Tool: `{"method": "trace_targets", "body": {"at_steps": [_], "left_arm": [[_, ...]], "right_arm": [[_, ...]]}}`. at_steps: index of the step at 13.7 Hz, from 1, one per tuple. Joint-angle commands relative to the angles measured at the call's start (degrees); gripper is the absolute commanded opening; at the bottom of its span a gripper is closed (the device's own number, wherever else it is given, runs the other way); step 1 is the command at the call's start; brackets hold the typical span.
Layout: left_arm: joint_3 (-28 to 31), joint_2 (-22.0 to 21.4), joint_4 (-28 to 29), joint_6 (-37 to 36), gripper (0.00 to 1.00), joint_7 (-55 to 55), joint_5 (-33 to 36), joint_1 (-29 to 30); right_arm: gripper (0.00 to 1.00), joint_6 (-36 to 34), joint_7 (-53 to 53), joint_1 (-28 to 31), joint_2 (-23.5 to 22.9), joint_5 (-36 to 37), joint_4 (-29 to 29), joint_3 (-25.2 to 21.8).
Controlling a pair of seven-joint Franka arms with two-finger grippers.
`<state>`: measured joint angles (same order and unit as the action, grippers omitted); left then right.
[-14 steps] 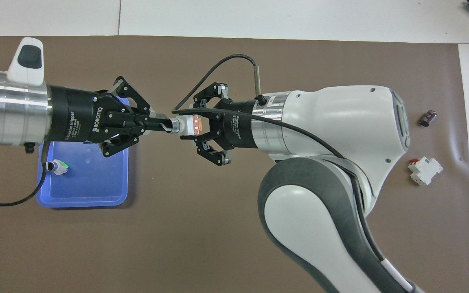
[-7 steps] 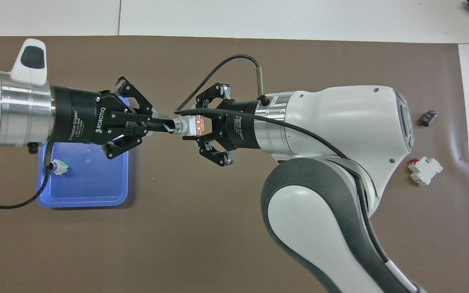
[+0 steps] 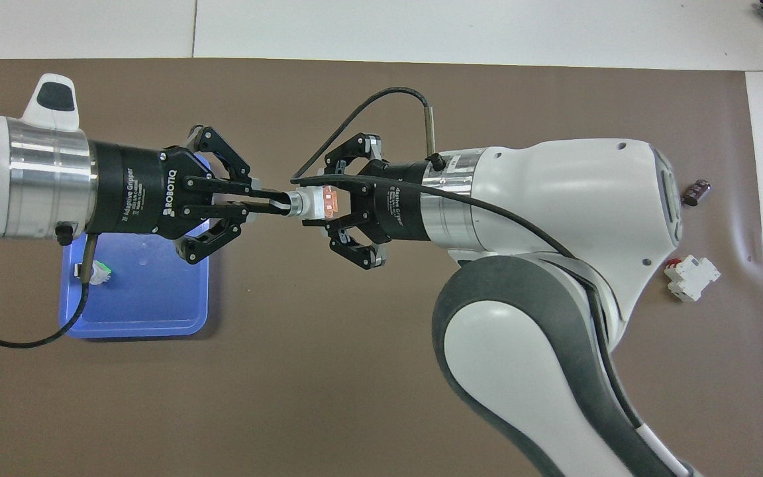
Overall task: Turn and place switch with both arms
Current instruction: 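Close the left gripper on the switch end facing it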
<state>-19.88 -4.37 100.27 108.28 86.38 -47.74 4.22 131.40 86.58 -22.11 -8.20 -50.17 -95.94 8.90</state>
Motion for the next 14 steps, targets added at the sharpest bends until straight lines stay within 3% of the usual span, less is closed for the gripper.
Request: {"method": "trace_targets", "body": {"at_steps": [1, 14], "left_arm": [[-0.16, -1.34, 1.34, 2.19, 0.0, 12.01, -1.4, -2.64], [0.02, -1.34, 1.77, 5.71, 0.0, 63.61, 2.47, -3.34]], "right_arm": [[0.0, 0.78, -0.44, -0.74, -0.23, 0.78, 0.14, 1.03], [0.0, 0.7, -0.44, -0.74, -0.23, 0.78, 0.14, 1.03]]}}
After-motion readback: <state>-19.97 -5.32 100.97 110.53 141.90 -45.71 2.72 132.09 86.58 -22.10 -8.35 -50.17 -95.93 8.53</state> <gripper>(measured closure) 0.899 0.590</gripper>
